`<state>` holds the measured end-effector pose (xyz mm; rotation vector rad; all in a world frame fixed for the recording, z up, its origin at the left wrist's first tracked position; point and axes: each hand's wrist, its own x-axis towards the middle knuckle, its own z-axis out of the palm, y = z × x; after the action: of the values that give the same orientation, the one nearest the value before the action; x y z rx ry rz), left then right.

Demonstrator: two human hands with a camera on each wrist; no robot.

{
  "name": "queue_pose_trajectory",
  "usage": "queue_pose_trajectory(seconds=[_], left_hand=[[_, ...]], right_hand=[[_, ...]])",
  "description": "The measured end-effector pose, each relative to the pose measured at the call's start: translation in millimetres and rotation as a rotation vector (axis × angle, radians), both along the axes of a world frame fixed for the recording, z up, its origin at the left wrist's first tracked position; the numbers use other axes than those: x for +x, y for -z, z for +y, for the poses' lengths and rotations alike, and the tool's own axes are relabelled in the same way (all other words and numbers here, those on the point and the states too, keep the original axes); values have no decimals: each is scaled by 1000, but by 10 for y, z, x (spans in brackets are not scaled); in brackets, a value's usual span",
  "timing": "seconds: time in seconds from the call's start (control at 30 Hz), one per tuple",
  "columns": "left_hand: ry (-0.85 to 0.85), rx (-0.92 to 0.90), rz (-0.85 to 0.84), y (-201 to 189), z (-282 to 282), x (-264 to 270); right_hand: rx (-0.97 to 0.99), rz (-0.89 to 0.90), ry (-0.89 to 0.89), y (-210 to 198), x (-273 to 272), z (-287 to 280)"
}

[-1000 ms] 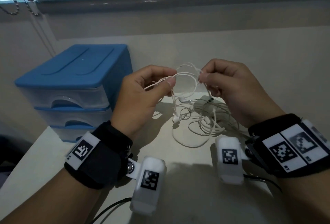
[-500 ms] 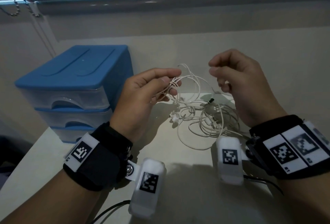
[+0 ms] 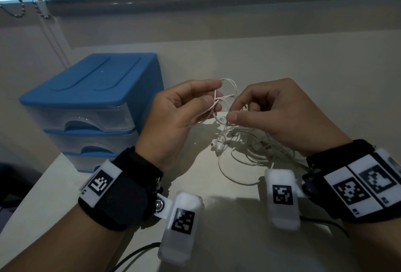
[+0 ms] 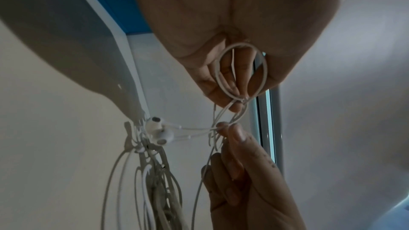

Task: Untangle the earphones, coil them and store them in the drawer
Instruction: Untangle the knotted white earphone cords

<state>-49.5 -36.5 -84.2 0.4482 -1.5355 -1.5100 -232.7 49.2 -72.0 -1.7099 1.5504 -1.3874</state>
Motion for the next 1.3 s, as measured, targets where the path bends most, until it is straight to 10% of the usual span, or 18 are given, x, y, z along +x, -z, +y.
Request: queue_pose_trajectory(seconds=[0.67, 1.0, 1.3], left_hand=[[-94, -67, -85, 71, -60, -27], [41, 48, -33, -5, -1, -8], [66, -72, -126, 26, 29, -34]], right_hand=[[57, -441, -181, -46, -33, -24], [-117, -160, 130, -12, -74, -57], [-216, -374, 35, -32, -28, -58]])
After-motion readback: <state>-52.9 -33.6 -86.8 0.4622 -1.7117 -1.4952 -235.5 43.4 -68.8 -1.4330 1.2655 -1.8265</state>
